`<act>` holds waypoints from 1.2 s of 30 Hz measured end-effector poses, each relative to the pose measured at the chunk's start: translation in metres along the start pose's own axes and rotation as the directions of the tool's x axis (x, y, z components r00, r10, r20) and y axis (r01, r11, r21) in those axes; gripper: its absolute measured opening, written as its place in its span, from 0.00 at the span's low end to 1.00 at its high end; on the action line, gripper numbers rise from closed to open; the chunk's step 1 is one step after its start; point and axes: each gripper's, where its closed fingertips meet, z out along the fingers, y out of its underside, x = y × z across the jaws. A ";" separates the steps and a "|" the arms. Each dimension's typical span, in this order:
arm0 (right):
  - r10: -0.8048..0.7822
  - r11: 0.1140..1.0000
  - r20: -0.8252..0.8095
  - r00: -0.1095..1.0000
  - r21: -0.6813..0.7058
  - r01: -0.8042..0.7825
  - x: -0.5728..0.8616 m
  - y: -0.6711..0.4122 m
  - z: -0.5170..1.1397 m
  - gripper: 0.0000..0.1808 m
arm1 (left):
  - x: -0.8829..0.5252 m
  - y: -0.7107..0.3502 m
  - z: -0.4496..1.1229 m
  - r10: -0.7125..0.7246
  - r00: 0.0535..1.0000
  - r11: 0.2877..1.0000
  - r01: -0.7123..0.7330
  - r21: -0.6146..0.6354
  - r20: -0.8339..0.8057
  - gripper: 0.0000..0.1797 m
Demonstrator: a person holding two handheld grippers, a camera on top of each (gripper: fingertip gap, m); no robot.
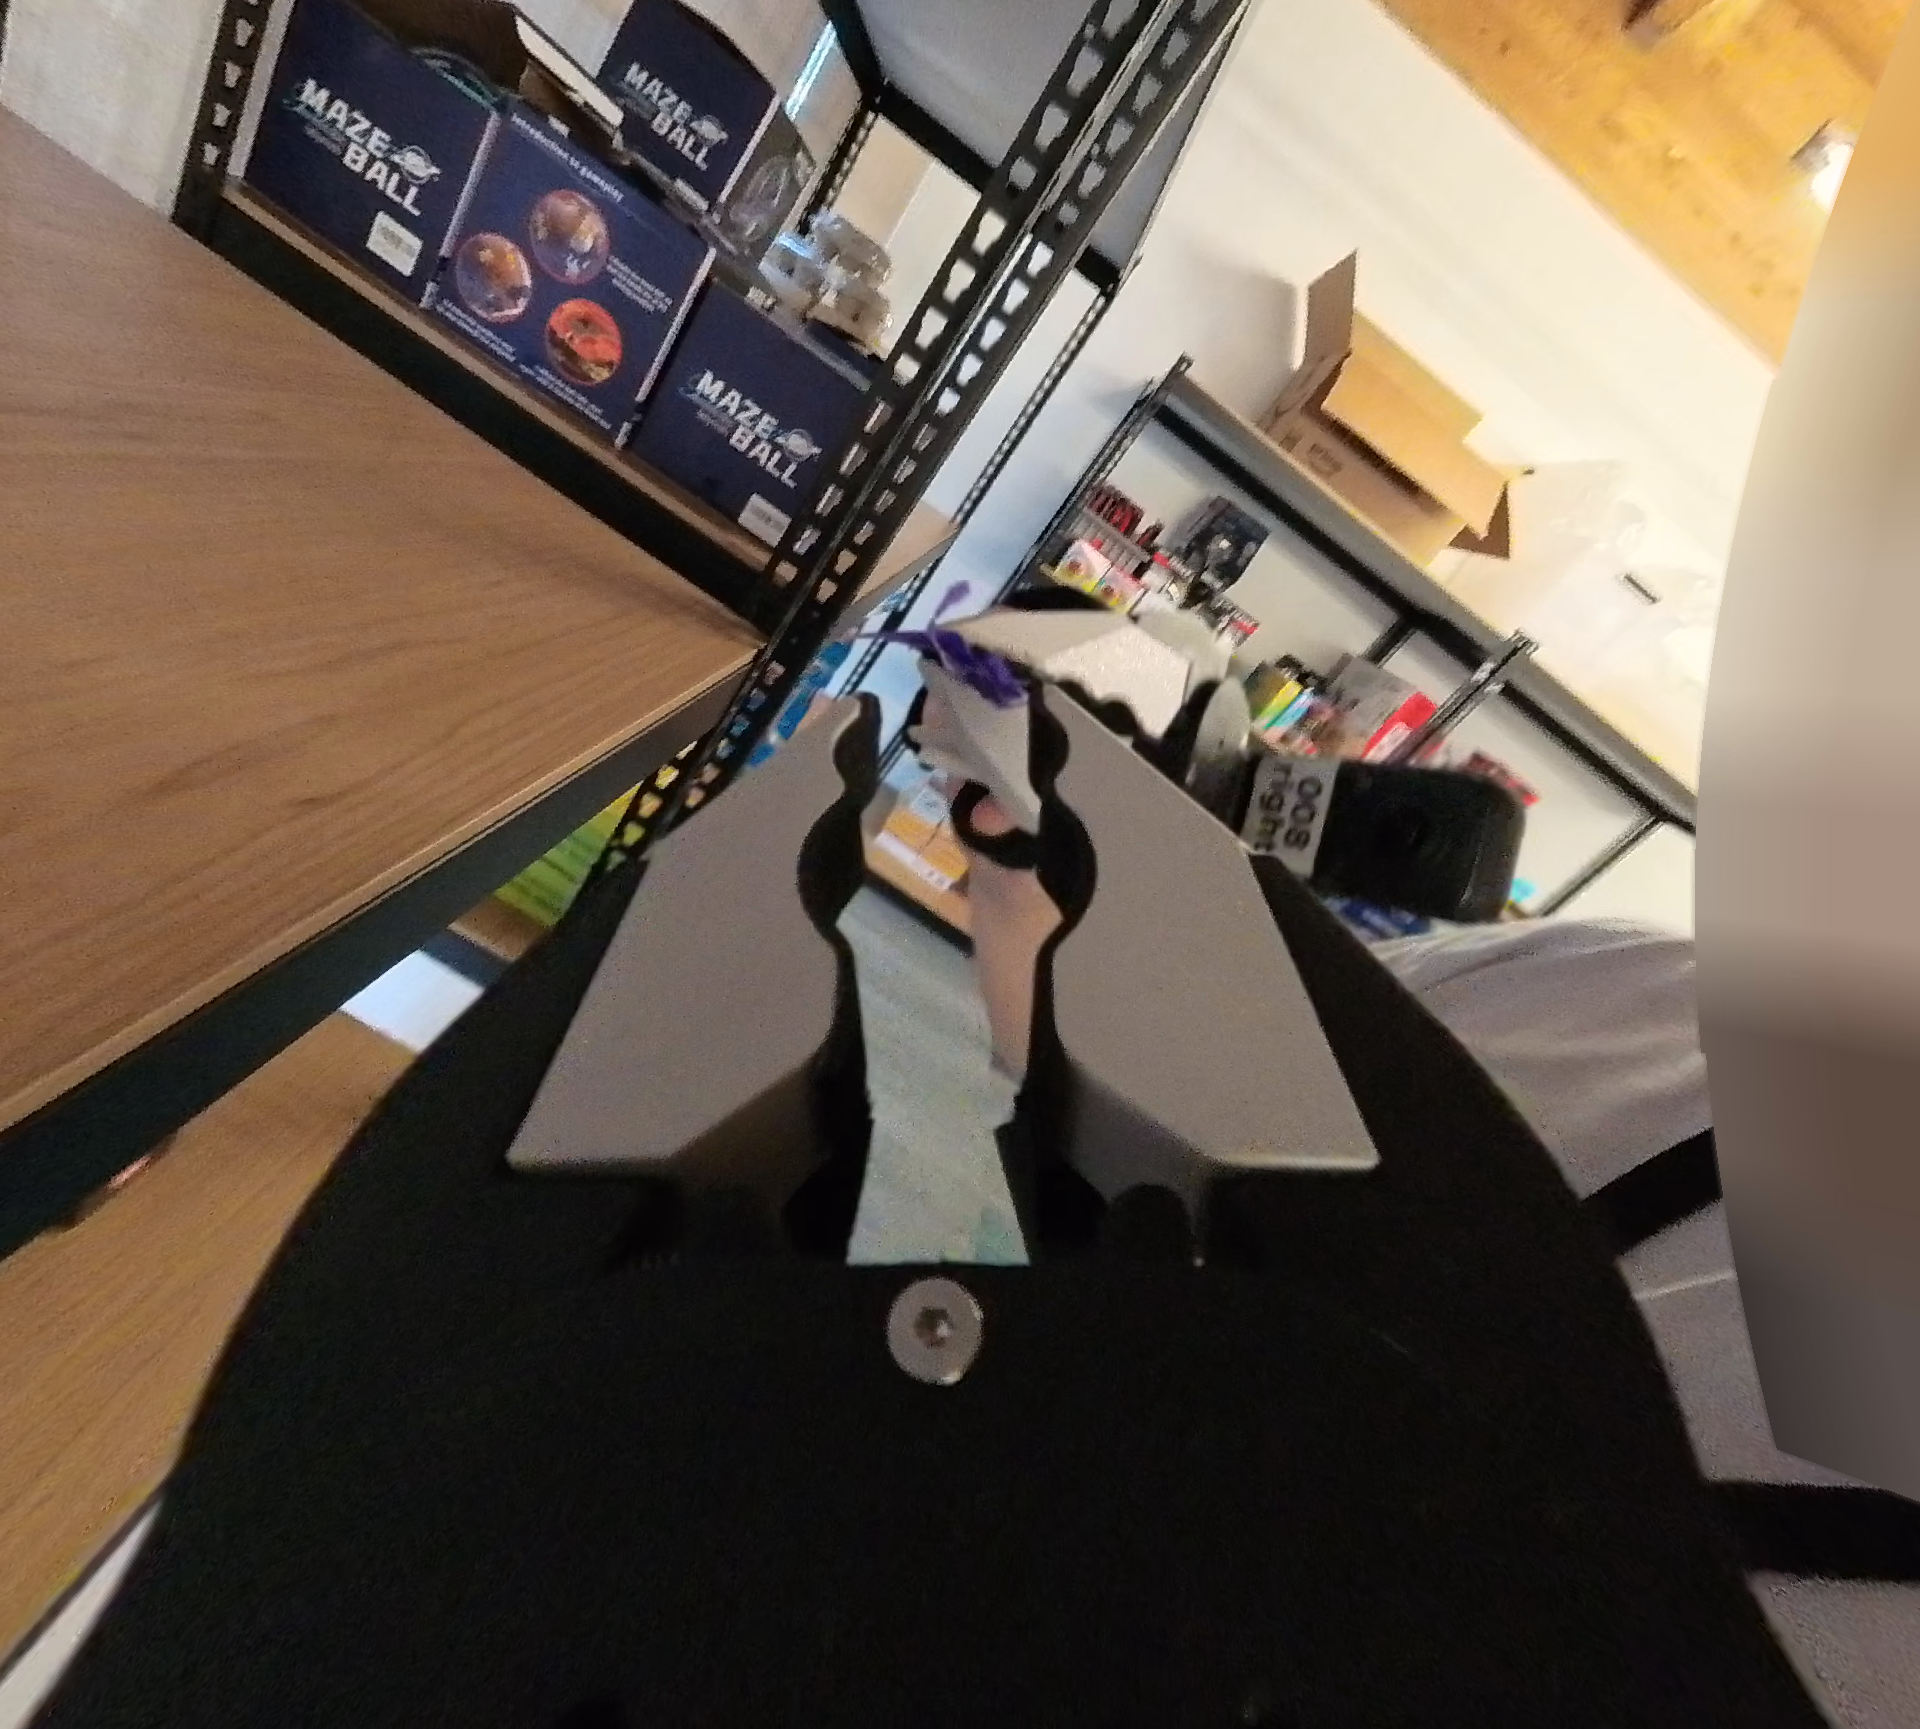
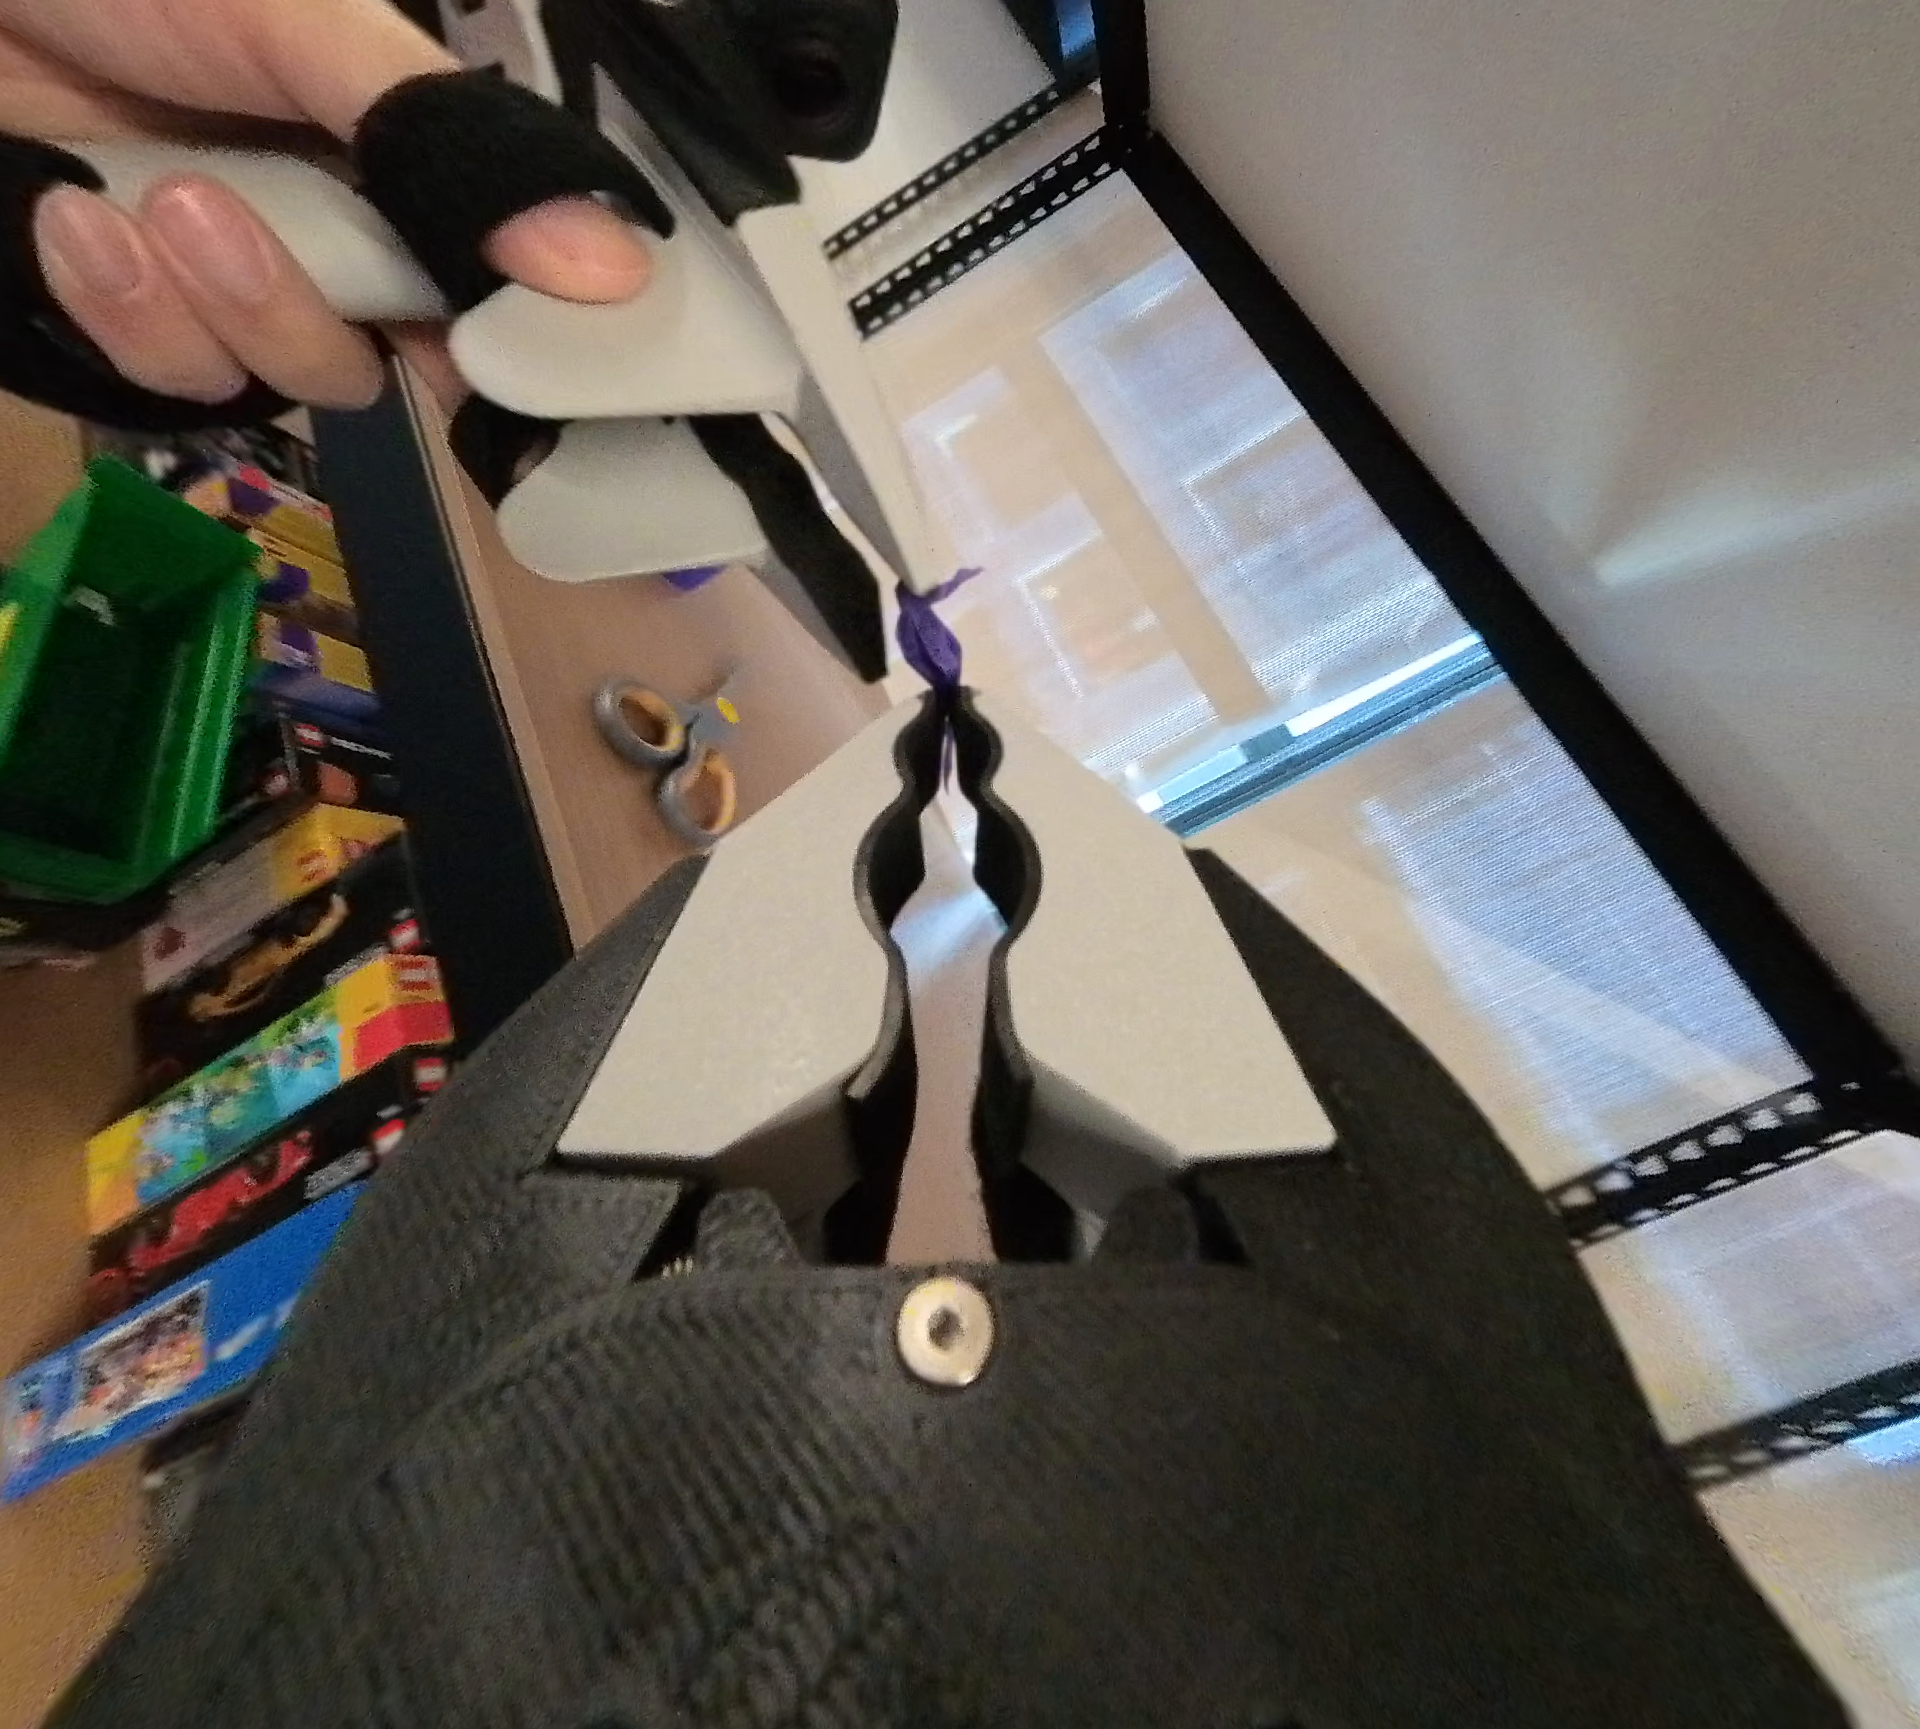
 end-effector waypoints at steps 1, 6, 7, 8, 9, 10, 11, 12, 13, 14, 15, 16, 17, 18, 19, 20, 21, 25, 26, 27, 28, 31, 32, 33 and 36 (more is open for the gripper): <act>0.035 0.999 0.016 0.999 0.001 -0.035 0.001 0.002 -0.001 0.00 | -0.002 0.002 -0.001 0.015 1.000 1.000 -0.015 -0.023 0.018 0.17; -0.045 0.999 0.003 0.999 -0.019 0.045 0.017 0.014 -0.008 0.00 | 0.000 -0.007 -0.014 0.259 0.960 0.962 -0.246 -0.121 0.102 0.22; -0.077 0.997 -0.003 0.997 -0.025 0.077 0.020 0.015 -0.009 0.00 | 0.008 -0.010 -0.013 0.337 0.936 0.937 -0.322 -0.138 0.102 0.22; -0.102 0.994 -0.009 0.995 -0.035 0.102 0.022 0.015 -0.009 0.00 | 0.016 -0.011 -0.008 0.414 0.904 0.906 -0.397 -0.148 0.106 0.22; -0.128 0.991 -0.012 0.992 -0.035 0.127 0.022 0.014 -0.010 0.00 | 0.020 -0.010 -0.002 0.493 0.860 0.866 -0.471 -0.167 0.134 0.23; -0.151 0.988 -0.011 0.988 -0.027 0.151 0.020 0.012 -0.010 0.00 | 0.021 -0.008 0.004 0.572 0.802 0.817 -0.539 -0.203 0.171 0.24; -0.165 0.986 -0.015 0.986 -0.023 0.165 0.019 0.010 -0.010 0.00 | 0.018 -0.005 0.008 0.639 0.739 0.767 -0.593 -0.246 0.211 0.24; -0.172 0.985 -0.020 0.985 -0.023 0.171 0.019 0.010 -0.011 0.00 | 0.013 -0.004 0.010 0.686 0.681 0.727 -0.625 -0.285 0.257 0.23; -0.173 0.985 -0.024 0.985 -0.022 0.172 0.018 0.009 -0.012 0.00 | 0.011 -0.002 0.012 0.710 0.646 0.704 -0.640 -0.309 0.280 0.22; -0.166 0.986 -0.026 0.986 -0.022 0.166 0.018 0.009 -0.013 0.00 | 0.012 0.003 0.014 0.712 0.646 0.702 -0.638 -0.317 0.275 0.20; -0.159 0.987 -0.029 0.987 -0.022 0.158 0.018 0.009 -0.014 0.00 | 0.013 0.005 0.017 0.692 0.668 0.721 -0.621 -0.307 0.272 0.20; -0.156 0.988 -0.028 0.987 -0.018 0.155 0.018 0.009 -0.015 0.00 | 0.015 0.006 0.019 0.669 0.694 0.742 -0.604 -0.290 0.266 0.19; -0.158 0.987 -0.026 0.987 -0.015 0.158 0.017 0.008 -0.016 0.00 | 0.017 0.006 0.020 0.654 0.712 0.755 -0.593 -0.280 0.256 0.18; -0.165 0.986 -0.022 0.986 -0.016 0.165 0.016 0.008 -0.016 0.00 | 0.016 0.006 0.021 0.650 0.715 0.758 -0.589 -0.279 0.257 0.17; -0.175 0.985 -0.015 0.985 -0.016 0.174 0.015 0.008 -0.016 0.00 | 0.014 0.004 0.021 0.652 0.707 0.757 -0.589 -0.282 0.275 0.18; -0.186 0.982 -0.009 0.983 -0.017 0.186 0.013 0.008 -0.016 0.00 | 0.012 0.002 0.020 0.659 0.693 0.752 -0.593 -0.289 0.293 0.18; -0.196 0.980 -0.007 0.981 -0.026 0.196 0.013 0.009 -0.016 0.00 | 0.011 0.001 0.018 0.674 0.672 0.738 -0.601 -0.305 0.306 0.19; -0.242 0.970 -0.025 0.970 -0.037 0.241 0.013 0.010 -0.017 0.00 | 0.027 -0.005 0.014 0.749 0.582 0.662 -0.686 -0.302 0.318 0.21; -0.254 0.967 -0.029 0.967 -0.033 0.253 0.013 0.008 -0.017 0.00 | 0.032 -0.003 0.017 0.754 0.582 0.656 -0.694 -0.296 0.303 0.22; -0.269 0.963 -0.038 0.962 -0.028 0.268 0.013 0.007 -0.018 0.00 | 0.033 -0.001 0.019 0.754 0.587 0.656 -0.692 -0.299 0.295 0.22; -0.287 0.958 -0.053 0.957 -0.023 0.286 0.014 0.004 -0.018 0.00 | 0.031 0.001 0.021 0.751 0.592 0.660 -0.686 -0.306 0.294 0.22; -0.331 0.943 -0.119 0.936 -0.005 0.333 0.020 -0.005 -0.021 0.00 | 0.032 0.001 0.023 0.709 0.642 0.705 -0.658 -0.265 0.292 0.22; -0.352 0.934 -0.148 0.924 0.002 0.356 0.022 -0.009 -0.023 0.00 | 0.036 0.000 0.024 0.686 0.671 0.727 -0.646 -0.234 0.279 0.21; -0.374 0.924 -0.178 0.910 0.011 0.382 0.025 -0.012 -0.025 0.00 | 0.038 0.000 0.023 0.666 0.694 0.745 -0.633 -0.209 0.272 0.21; -0.434 0.887 -0.272 0.859 0.036 0.460 0.030 -0.025 -0.033 0.00 | 0.042 -0.001 0.023 0.646 0.715 0.762 -0.625 -0.169 0.268 0.21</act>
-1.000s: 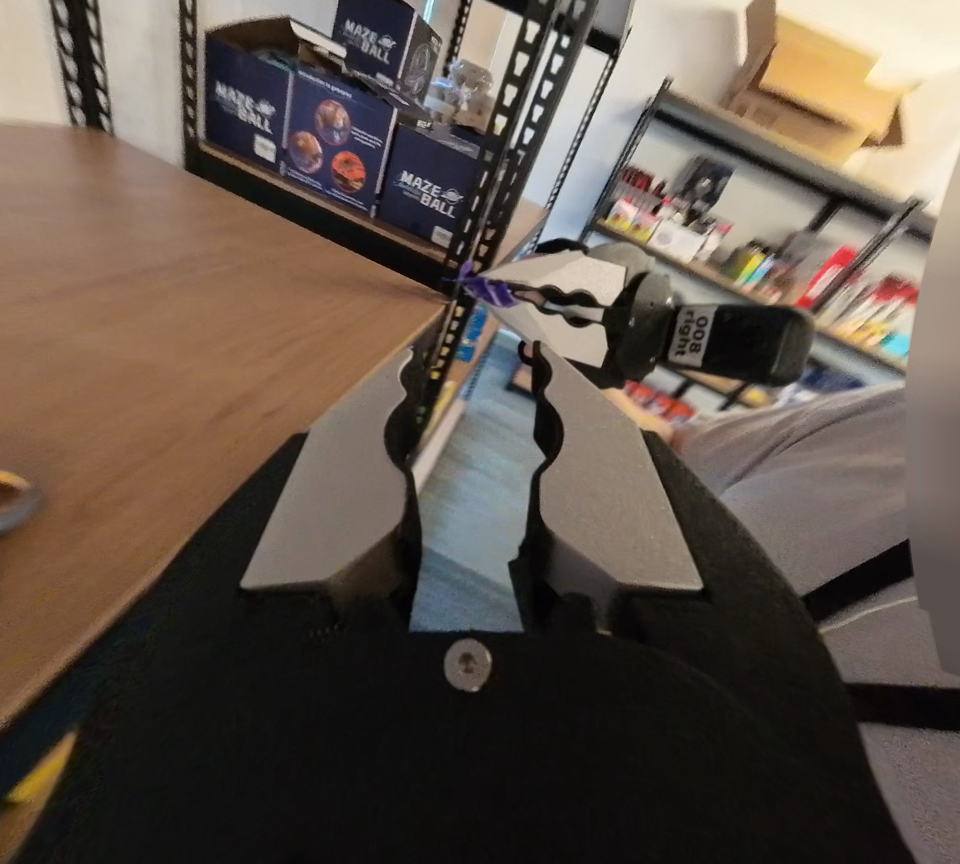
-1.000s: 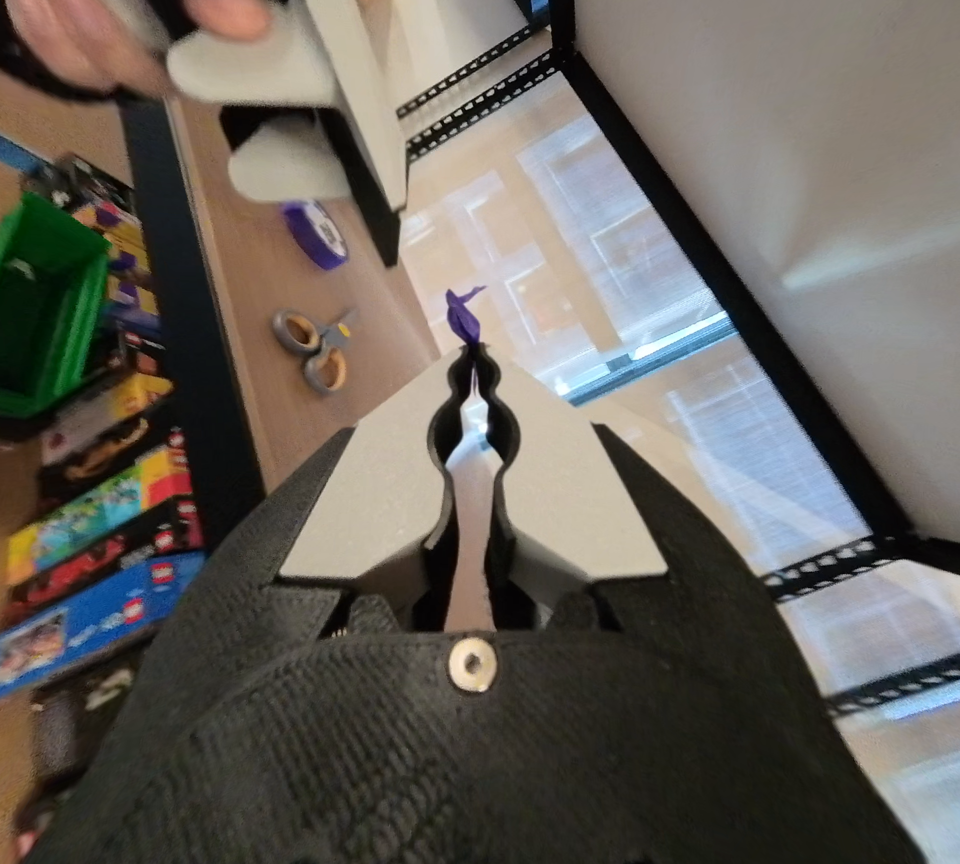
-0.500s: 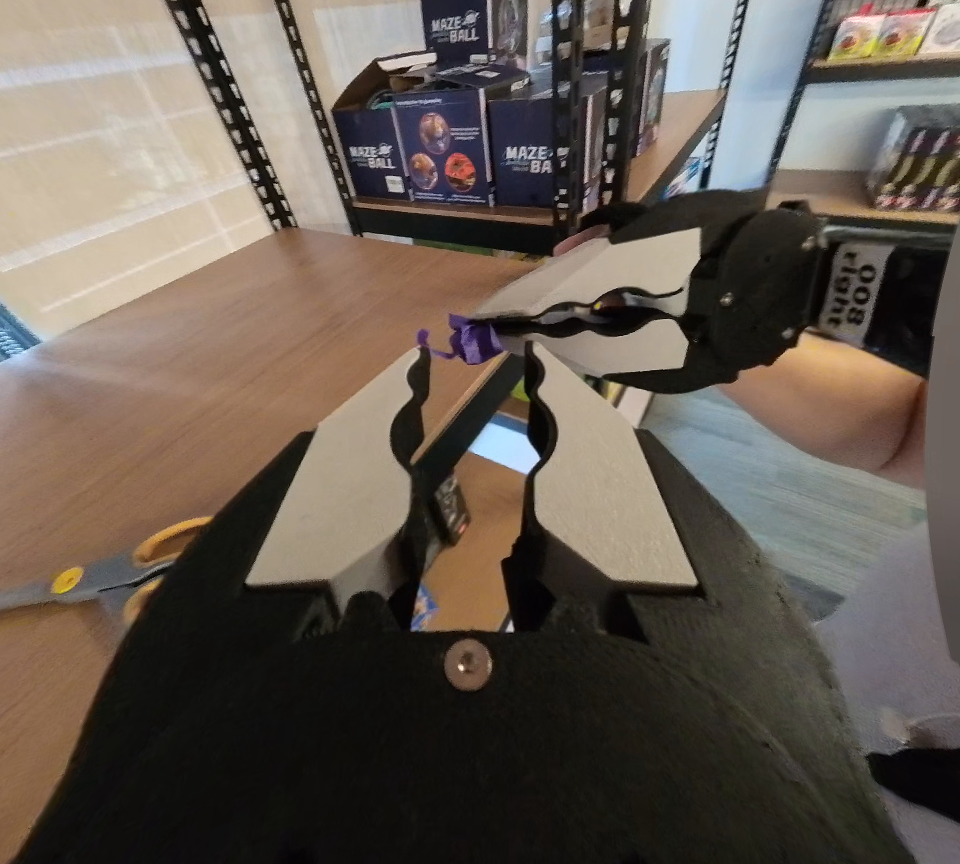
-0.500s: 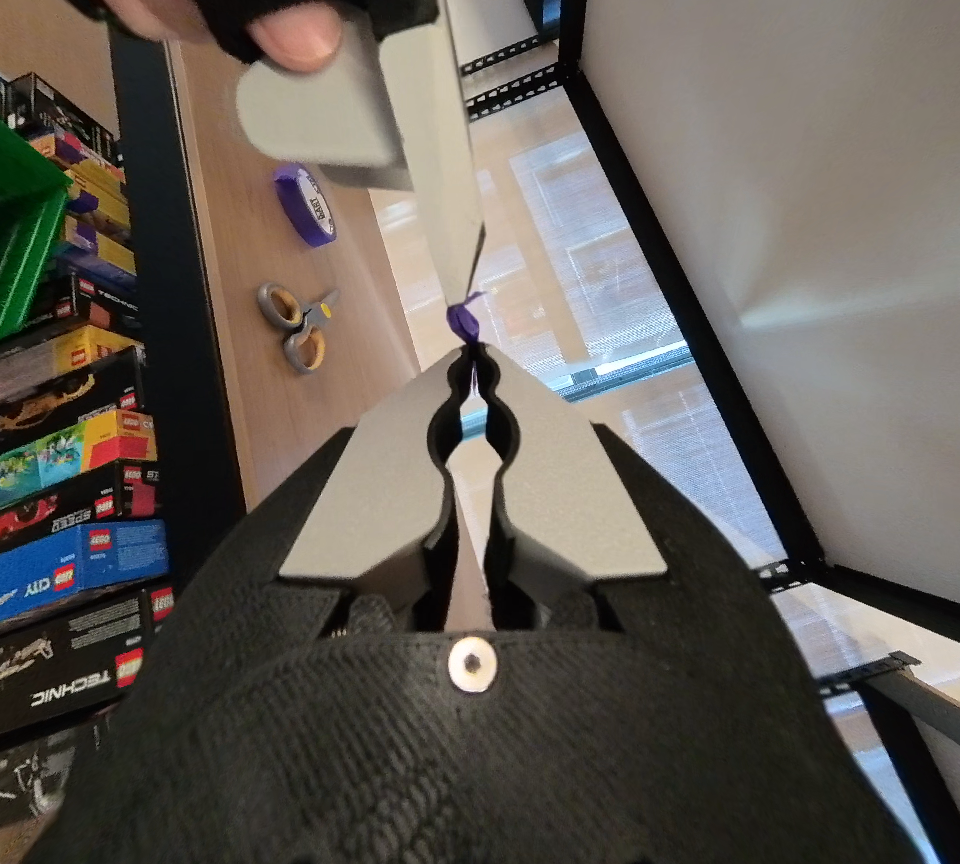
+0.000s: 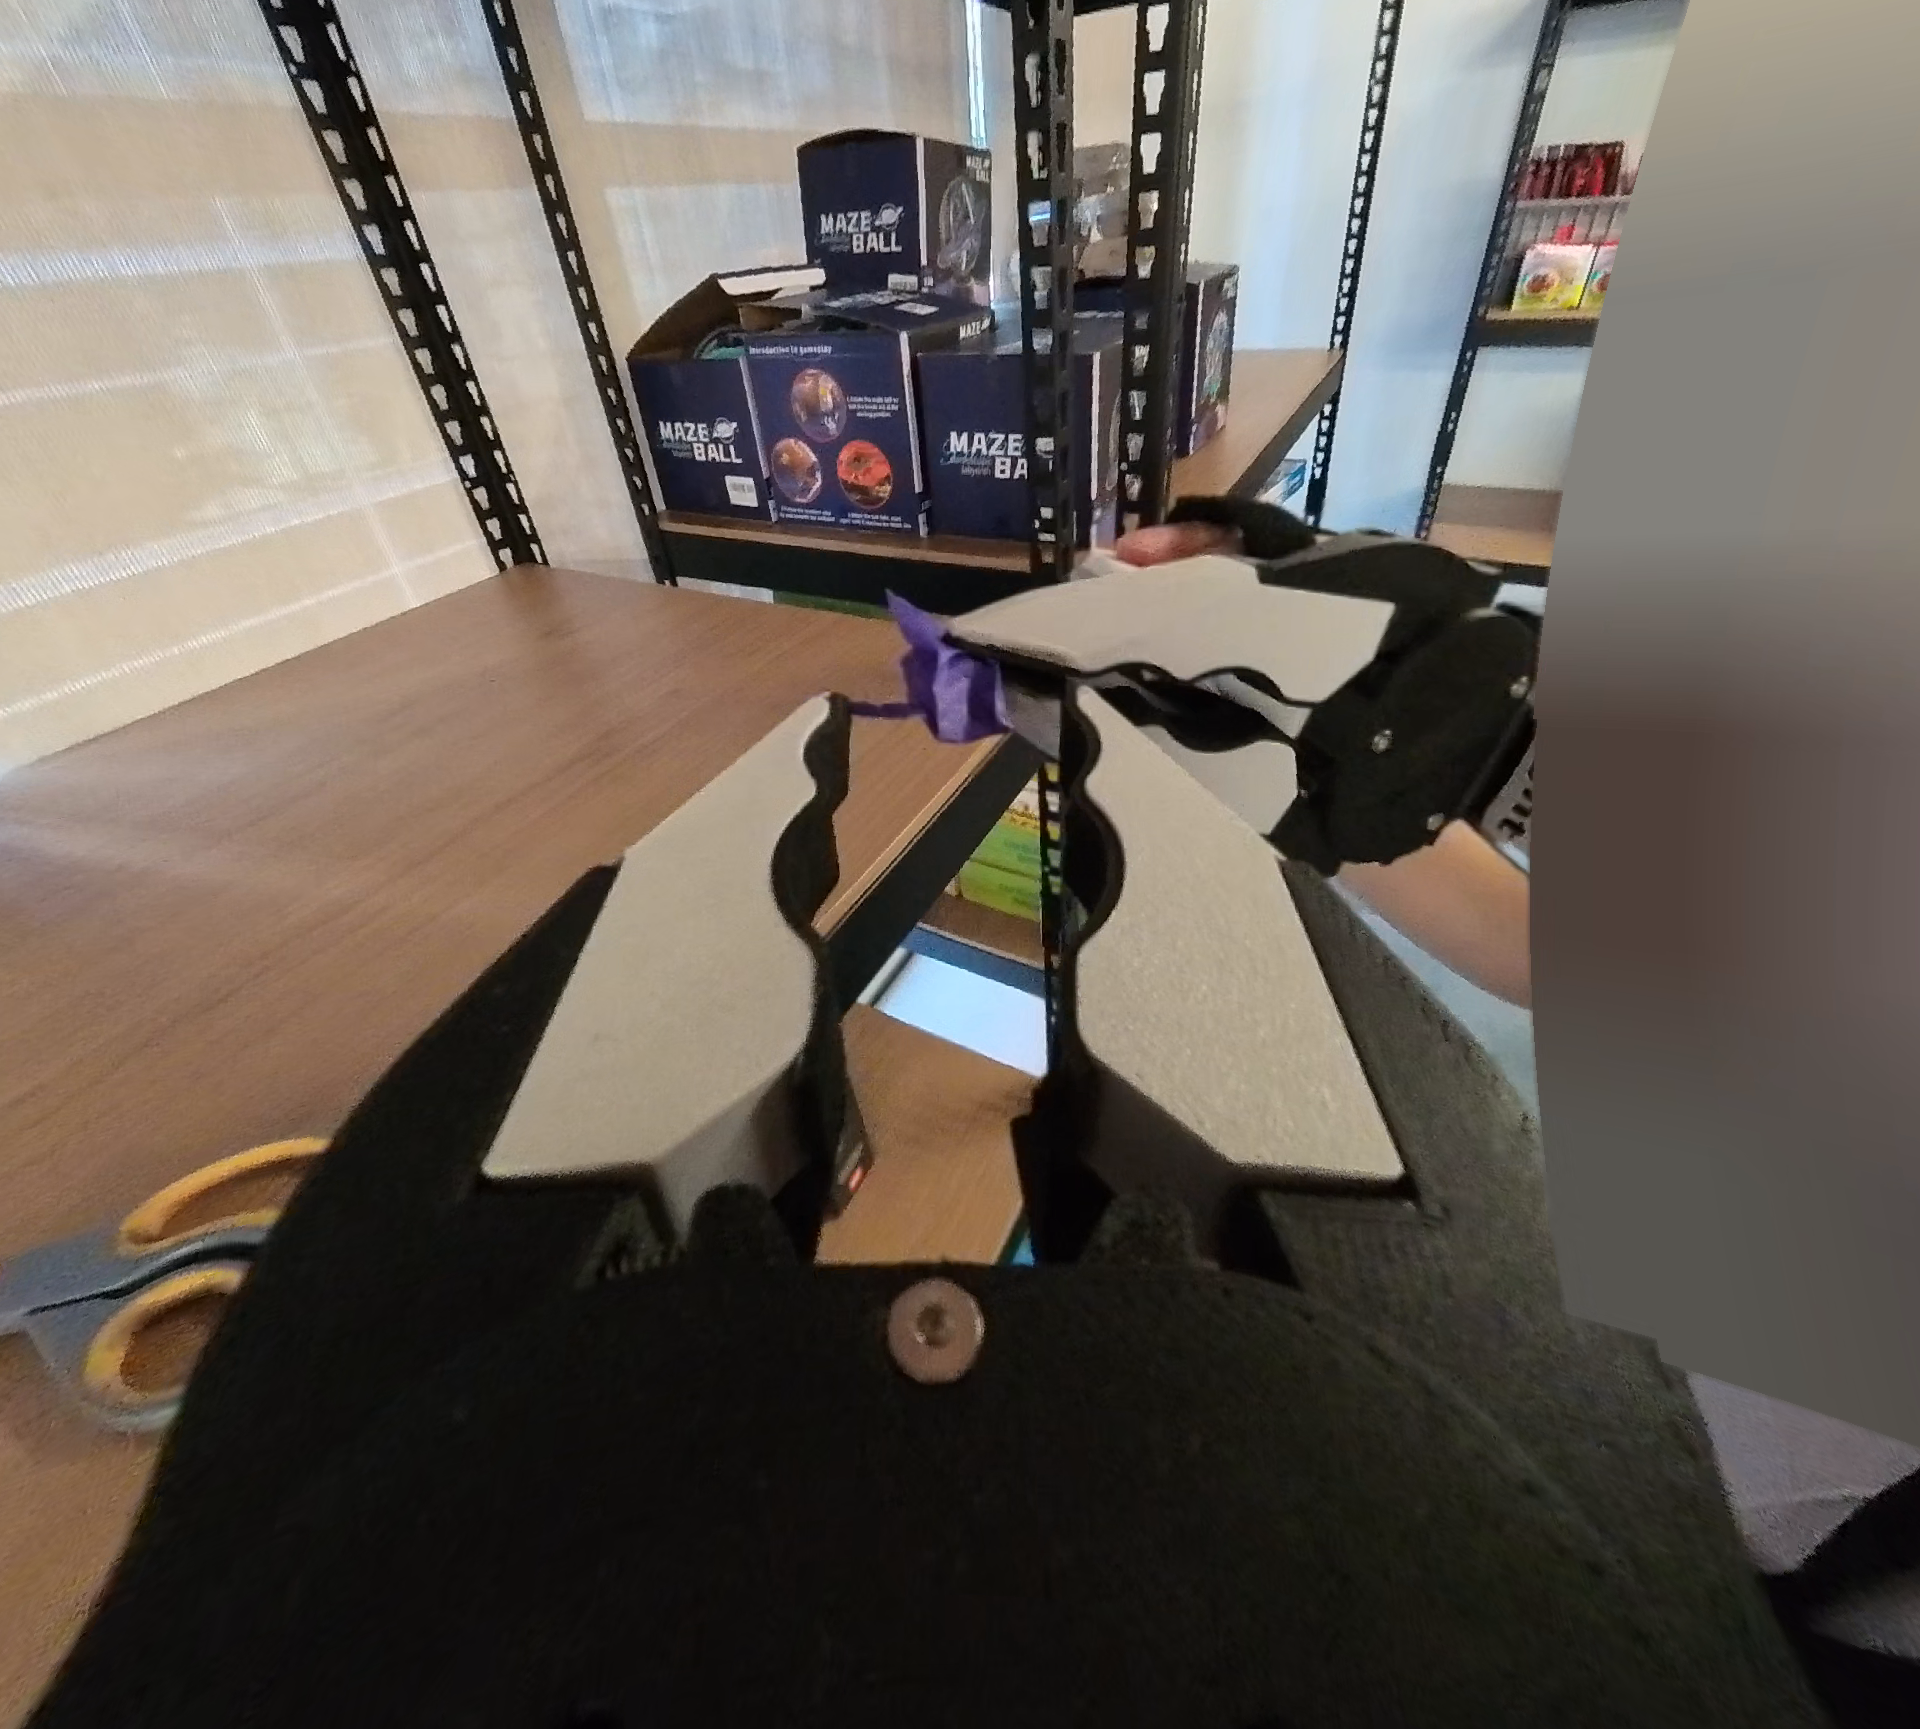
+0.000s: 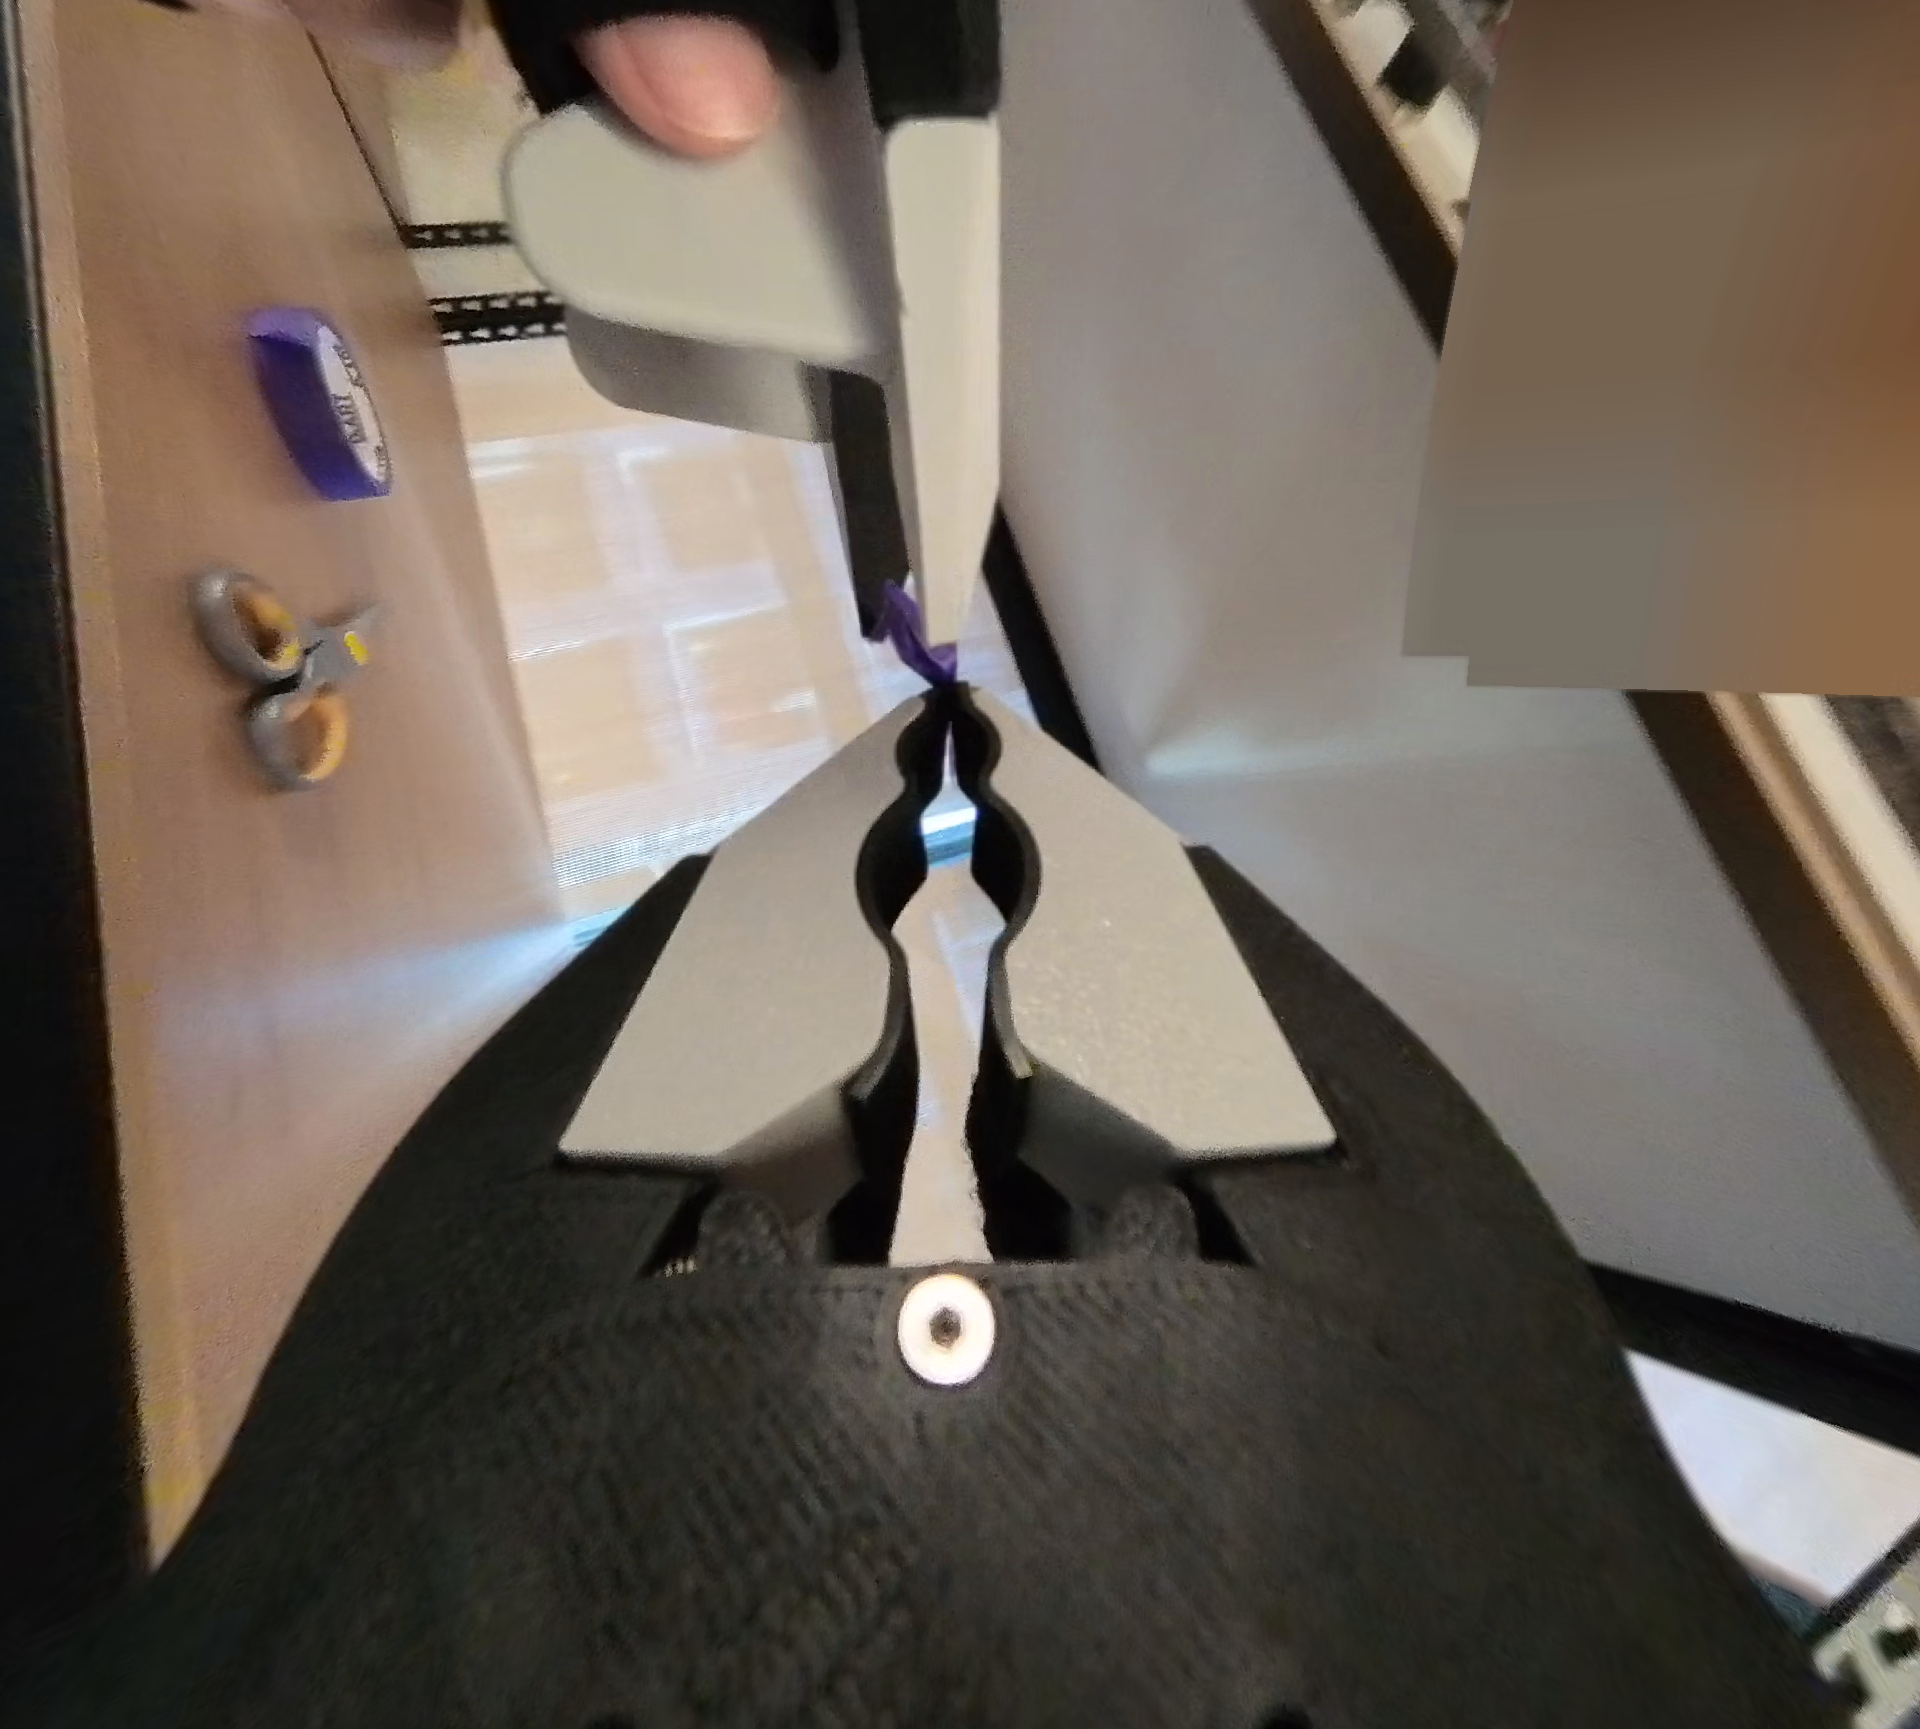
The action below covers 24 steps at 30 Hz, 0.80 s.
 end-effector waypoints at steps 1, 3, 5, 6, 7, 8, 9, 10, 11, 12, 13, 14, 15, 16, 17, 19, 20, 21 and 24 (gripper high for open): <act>-0.024 1.000 -0.014 1.000 0.011 0.024 0.001 -0.003 -0.001 0.00 | 0.002 -0.001 0.000 0.007 1.000 1.000 -0.007 0.011 0.001 0.21; -0.053 0.998 -0.052 0.997 0.013 0.054 0.005 -0.005 -0.003 0.00 | 0.010 -0.005 0.000 0.018 1.000 0.999 -0.017 0.034 -0.022 0.20; -0.079 0.996 -0.091 0.993 0.033 0.082 0.009 -0.009 -0.006 0.00 | 0.016 -0.007 0.000 0.004 0.999 0.999 -0.001 0.050 -0.050 0.15; -0.089 0.995 -0.108 0.990 0.035 0.094 0.011 -0.010 -0.007 0.00 | 0.018 -0.009 0.000 -0.008 0.998 0.998 0.012 0.064 -0.058 0.15; -0.094 0.994 -0.115 0.989 0.043 0.099 0.012 -0.012 -0.008 0.00 | 0.018 -0.011 -0.001 -0.023 0.997 0.996 0.029 0.079 -0.067 0.13; -0.095 0.993 -0.117 0.989 0.056 0.102 0.012 -0.014 -0.009 0.00 | 0.019 -0.013 -0.003 -0.041 0.996 0.994 0.048 0.097 -0.079 0.11; -0.099 0.992 -0.125 0.987 0.070 0.108 0.013 -0.016 -0.010 0.00 | 0.020 -0.015 -0.004 -0.056 0.994 0.992 0.066 0.111 -0.093 0.09; -0.107 0.990 -0.133 0.985 0.082 0.119 0.013 -0.018 -0.012 0.00 | 0.021 -0.016 -0.006 -0.070 0.992 0.989 0.083 0.120 -0.104 0.06; -0.121 0.987 -0.144 0.982 0.091 0.135 0.014 -0.020 -0.013 0.00 | 0.021 -0.016 -0.007 -0.085 0.990 0.987 0.100 0.127 -0.113 0.03; -0.136 0.983 -0.159 0.978 0.099 0.152 0.015 -0.023 -0.014 0.00 | 0.022 -0.016 -0.008 -0.101 0.986 0.983 0.120 0.138 -0.134 0.03; -0.150 0.980 -0.172 0.974 0.103 0.169 0.015 -0.024 -0.015 0.00 | 0.023 -0.016 -0.009 -0.123 0.980 0.979 0.146 0.144 -0.154 0.02; -0.161 0.978 -0.176 0.971 0.106 0.181 0.014 -0.025 -0.015 0.00 | 0.024 -0.015 -0.010 -0.137 0.976 0.975 0.163 0.148 -0.169 0.00; -0.162 0.977 -0.172 0.972 0.111 0.182 0.012 -0.025 -0.015 0.00 | 0.024 -0.013 -0.011 -0.136 0.976 0.976 0.162 0.149 -0.173 0.00; -0.155 0.978 -0.159 0.975 0.118 0.174 0.009 -0.026 -0.014 0.00 | 0.023 -0.011 -0.012 -0.112 0.980 0.980 0.136 0.144 -0.164 0.00; -0.133 0.979 -0.137 0.982 0.133 0.151 0.005 -0.026 -0.014 0.01 | 0.020 -0.010 -0.014 -0.070 0.988 0.985 0.090 0.147 -0.136 0.00; -0.012 0.983 -0.043 0.999 0.183 0.019 -0.002 -0.028 -0.014 0.09 | 0.011 -0.013 -0.024 0.063 0.997 0.985 -0.057 0.163 -0.033 0.00; 0.068 0.978 -0.001 0.998 0.198 -0.066 -0.003 -0.028 -0.015 0.14 | 0.008 -0.015 -0.029 0.140 0.990 0.976 -0.140 0.164 0.010 0.00; 0.144 0.967 0.042 0.989 0.206 -0.150 -0.002 -0.028 -0.015 0.16 | 0.006 -0.017 -0.034 0.221 0.974 0.961 -0.227 0.158 0.053 0.00; 0.446 0.842 0.281 0.850 0.190 -0.505 -0.004 -0.037 -0.017 0.14 | -0.003 -0.013 -0.043 0.492 0.845 0.857 -0.513 0.057 0.209 0.00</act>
